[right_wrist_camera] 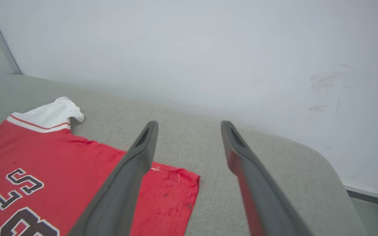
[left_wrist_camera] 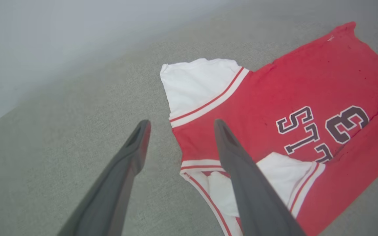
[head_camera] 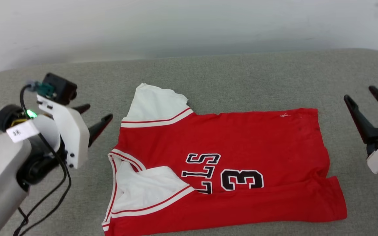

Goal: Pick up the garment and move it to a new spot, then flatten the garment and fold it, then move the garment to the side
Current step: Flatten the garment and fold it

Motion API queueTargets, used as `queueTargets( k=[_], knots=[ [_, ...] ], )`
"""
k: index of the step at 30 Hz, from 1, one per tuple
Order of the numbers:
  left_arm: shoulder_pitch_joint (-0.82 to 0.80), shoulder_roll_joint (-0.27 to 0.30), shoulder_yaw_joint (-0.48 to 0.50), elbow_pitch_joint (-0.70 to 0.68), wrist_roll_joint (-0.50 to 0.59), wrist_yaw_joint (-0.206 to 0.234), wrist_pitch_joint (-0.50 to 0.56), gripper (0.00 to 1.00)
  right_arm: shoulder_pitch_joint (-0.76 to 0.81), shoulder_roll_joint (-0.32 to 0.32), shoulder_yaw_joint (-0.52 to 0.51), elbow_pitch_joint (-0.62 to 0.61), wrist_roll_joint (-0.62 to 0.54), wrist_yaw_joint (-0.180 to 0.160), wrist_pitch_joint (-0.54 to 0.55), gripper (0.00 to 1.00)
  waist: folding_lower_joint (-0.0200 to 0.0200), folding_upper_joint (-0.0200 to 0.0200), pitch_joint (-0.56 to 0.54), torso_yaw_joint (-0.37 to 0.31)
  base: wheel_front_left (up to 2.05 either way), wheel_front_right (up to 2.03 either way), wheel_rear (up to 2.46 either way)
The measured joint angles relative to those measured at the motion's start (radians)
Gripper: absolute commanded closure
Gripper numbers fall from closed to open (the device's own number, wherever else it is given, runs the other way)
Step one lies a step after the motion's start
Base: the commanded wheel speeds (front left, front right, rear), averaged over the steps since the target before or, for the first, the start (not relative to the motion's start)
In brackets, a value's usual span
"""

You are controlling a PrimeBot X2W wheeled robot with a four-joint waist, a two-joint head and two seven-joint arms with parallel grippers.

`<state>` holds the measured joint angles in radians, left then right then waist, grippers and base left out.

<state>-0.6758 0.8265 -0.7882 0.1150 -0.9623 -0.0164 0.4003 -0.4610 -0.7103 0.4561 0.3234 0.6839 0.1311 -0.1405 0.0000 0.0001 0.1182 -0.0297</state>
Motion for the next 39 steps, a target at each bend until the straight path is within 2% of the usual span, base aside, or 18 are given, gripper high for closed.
queueTargets(
  k=[3,7,13,16,22,25,31,39],
  knots=[
    [-0.079,-0.019,0.018,0.023,0.023,0.000,-0.002,0.00,0.047,0.064,-0.141,-0.054,-0.090,0.000,-0.046,0.00,0.0000,0.0000,0.023,-0.015,0.00,0.00,0.00],
    [-0.190,-0.045,0.033,0.064,0.036,-0.003,0.034,0.00,0.141,0.162,-0.295,-0.178,-0.204,0.000,-0.054,0.00,0.0001,0.0000,0.066,-0.036,0.00,0.00,0.00],
    [-0.372,-0.070,0.041,0.158,0.022,-0.017,0.194,0.00,0.266,0.293,-0.407,-0.392,-0.328,0.000,0.003,0.00,0.0001,0.0000,0.153,-0.071,0.00,0.00,0.00],
    [-0.458,-0.084,0.044,0.199,0.000,-0.010,0.286,0.00,0.291,0.335,-0.430,-0.476,-0.360,0.000,0.018,0.00,0.0001,0.0000,0.202,-0.091,0.00,0.00,0.00],
    [-0.588,-0.086,0.009,0.254,-0.016,-0.016,0.512,0.00,0.303,0.367,-0.446,-0.562,-0.378,0.000,0.038,0.00,0.0001,0.0000,0.303,-0.129,0.00,0.00,0.00],
    [-0.639,-0.084,-0.015,0.265,0.000,-0.024,0.586,0.00,0.298,0.369,-0.442,-0.574,-0.380,0.000,0.040,0.00,0.0001,0.0000,0.351,-0.145,0.00,0.00,0.00],
    [-0.675,-0.094,-0.043,0.312,0.019,-0.006,0.646,0.00,0.260,0.367,-0.421,-0.568,-0.380,0.000,0.027,0.00,0.0002,0.0000,0.433,-0.175,0.00,0.00,0.00],
    [-0.654,-0.083,-0.071,0.370,0.032,0.003,0.670,0.00,0.234,0.366,-0.400,-0.535,-0.378,0.000,0.007,0.00,0.0001,0.0000,0.491,-0.213,0.00,0.00,0.00]
  ],
)
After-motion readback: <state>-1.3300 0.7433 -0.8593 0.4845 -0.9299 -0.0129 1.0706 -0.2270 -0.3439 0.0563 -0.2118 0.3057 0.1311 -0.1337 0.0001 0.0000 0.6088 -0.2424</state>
